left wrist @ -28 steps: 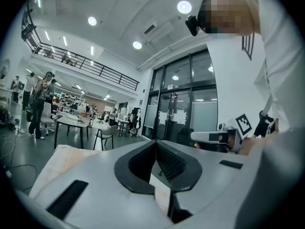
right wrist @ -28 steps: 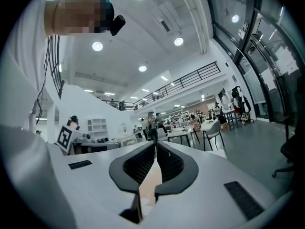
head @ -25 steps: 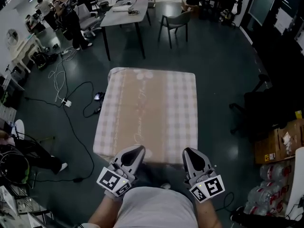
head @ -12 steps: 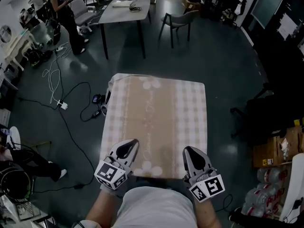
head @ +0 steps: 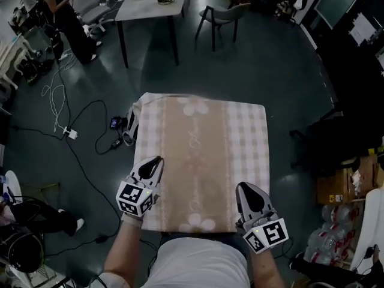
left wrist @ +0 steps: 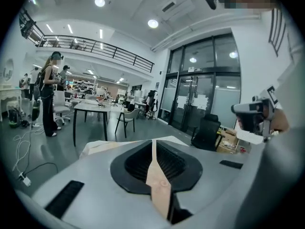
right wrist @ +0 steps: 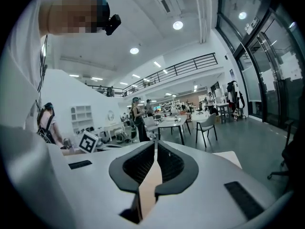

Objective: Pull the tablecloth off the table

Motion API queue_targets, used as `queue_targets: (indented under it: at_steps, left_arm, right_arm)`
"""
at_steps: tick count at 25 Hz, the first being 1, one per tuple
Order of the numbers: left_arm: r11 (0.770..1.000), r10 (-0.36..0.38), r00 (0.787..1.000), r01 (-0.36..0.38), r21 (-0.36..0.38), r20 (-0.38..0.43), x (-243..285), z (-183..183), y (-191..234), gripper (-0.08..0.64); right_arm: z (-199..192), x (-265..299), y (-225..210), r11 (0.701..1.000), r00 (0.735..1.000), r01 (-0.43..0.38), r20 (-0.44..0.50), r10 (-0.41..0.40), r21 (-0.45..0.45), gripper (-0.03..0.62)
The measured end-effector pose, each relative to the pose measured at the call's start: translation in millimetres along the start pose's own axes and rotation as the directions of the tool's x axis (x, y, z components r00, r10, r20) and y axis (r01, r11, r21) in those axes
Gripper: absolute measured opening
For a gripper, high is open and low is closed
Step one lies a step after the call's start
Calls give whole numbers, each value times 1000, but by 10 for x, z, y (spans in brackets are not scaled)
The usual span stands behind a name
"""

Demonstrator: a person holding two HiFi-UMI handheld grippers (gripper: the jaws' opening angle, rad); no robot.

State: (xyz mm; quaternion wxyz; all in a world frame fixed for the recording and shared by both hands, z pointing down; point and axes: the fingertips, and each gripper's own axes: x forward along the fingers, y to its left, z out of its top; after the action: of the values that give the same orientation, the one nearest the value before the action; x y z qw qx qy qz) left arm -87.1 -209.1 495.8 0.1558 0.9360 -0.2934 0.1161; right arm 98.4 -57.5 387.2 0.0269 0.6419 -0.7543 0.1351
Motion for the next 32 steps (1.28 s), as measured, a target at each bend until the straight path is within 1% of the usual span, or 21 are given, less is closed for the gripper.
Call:
queue_targets:
  at_steps: [3, 6, 8, 11, 14, 15, 17, 20, 23, 26, 29, 30, 31, 32]
  left_arm:
    - [998, 55, 998, -55, -14, -32, 243, -162, 371, 12]
    - [996, 85, 992, -84, 13, -95, 532, -362, 676, 12]
    - [993, 119, 984, -117, 29, -129, 726, -513, 870, 12]
    - [982, 183, 968, -173, 70, -172, 1012, -727, 1170, 12]
    - [970, 232, 946, -209, 121, -224, 1255, -894, 1433, 12]
    - [967, 247, 939, -222, 126, -241, 1329, -940, 1514, 12]
    - [963, 268, 925, -247, 108, -270, 1472, -1030, 1681, 11]
    - [958, 287, 908, -278, 72, -307, 1662, -1155, 1930, 11]
    - [953, 301, 885, -292, 80, -357, 1827, -1246, 2103, 11]
    - [959, 279, 855, -276, 71, -437, 1959, -1360, 2171, 11]
    - [964, 263, 815, -248, 99, -516, 2029, -1528, 2175, 11]
    - [965, 254, 808, -245, 88, -532, 2034, -1581, 2166, 11]
    - [966, 245, 808, -250, 65, -536, 2030, -1614, 2156, 11]
    - [965, 239, 812, -258, 40, -532, 2021, -1624, 2151, 11]
  right_arm:
    - [-8, 53, -37, 1000, 1000, 12, -26, -11, 23, 31]
    - [-35, 71, -81, 999, 998, 23, -54, -21, 37, 31]
    - [-89, 64, -108, 998, 997, 29, -77, -25, 48, 31]
    - [-195, 89, -154, 997, 994, 26, -107, -19, 73, 31]
    - [-309, 113, -192, 995, 991, 39, -130, -27, 89, 31]
    - [-341, 112, -208, 994, 990, 47, -136, -34, 99, 31]
    - [-392, 120, -241, 991, 988, 60, -147, -42, 122, 31]
    - [-461, 154, -286, 988, 985, 72, -165, -48, 138, 31]
    - [-496, 171, -311, 986, 982, 84, -177, -58, 142, 31]
    - [-522, 174, -299, 985, 981, 90, -185, -62, 149, 31]
    - [-573, 174, -272, 984, 979, 91, -197, -59, 156, 31]
    - [-587, 174, -261, 983, 978, 91, -199, -59, 159, 31]
    - [-594, 171, -250, 982, 978, 93, -200, -59, 163, 31]
    - [-594, 166, -235, 981, 978, 93, -200, -59, 168, 31]
